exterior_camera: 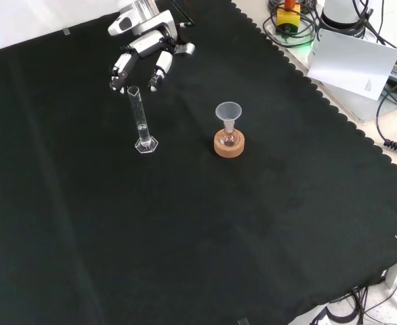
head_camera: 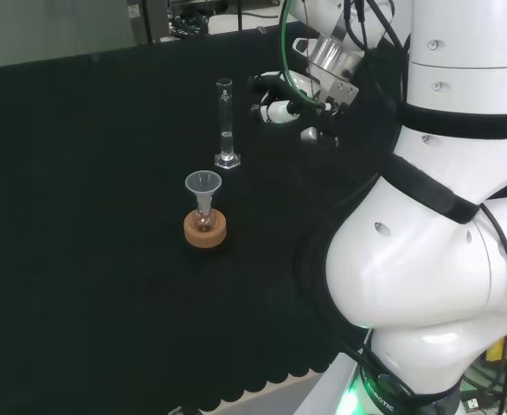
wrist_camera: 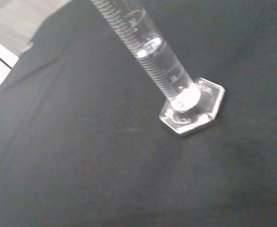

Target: Pick up the graduated cylinder.

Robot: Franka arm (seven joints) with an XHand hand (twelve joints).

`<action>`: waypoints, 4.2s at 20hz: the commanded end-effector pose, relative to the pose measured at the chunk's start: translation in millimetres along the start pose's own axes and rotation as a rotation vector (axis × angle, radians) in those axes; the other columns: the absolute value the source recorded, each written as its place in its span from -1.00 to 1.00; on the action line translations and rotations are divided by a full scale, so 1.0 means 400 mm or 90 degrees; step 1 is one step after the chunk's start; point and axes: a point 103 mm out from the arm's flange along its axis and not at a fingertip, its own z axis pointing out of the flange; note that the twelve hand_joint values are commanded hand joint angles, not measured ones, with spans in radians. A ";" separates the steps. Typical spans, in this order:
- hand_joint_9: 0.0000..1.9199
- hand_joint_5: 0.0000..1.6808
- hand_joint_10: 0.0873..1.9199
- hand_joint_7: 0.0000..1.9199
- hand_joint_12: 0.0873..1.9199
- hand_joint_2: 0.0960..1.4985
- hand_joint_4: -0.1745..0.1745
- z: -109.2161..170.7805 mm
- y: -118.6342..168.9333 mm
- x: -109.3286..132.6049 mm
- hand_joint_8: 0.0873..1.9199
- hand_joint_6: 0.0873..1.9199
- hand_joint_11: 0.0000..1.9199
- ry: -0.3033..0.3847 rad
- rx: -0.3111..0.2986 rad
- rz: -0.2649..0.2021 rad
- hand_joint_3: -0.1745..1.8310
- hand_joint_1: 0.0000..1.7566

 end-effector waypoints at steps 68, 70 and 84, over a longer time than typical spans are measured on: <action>-0.32 -0.31 -0.51 -0.55 0.32 0.30 -0.20 0.191 0.131 0.011 -0.43 -1.00 -0.58 0.281 -0.031 -0.178 -1.00 0.15; -0.32 -0.31 -0.51 -0.55 0.31 0.30 -0.20 0.196 0.133 0.013 -0.43 -1.00 -0.58 0.285 -0.033 -0.178 -1.00 0.15; -0.29 -0.30 -0.52 -0.51 0.30 0.32 -0.20 0.222 0.142 0.014 -0.43 -1.00 -0.55 0.316 -0.055 -0.172 -1.00 0.17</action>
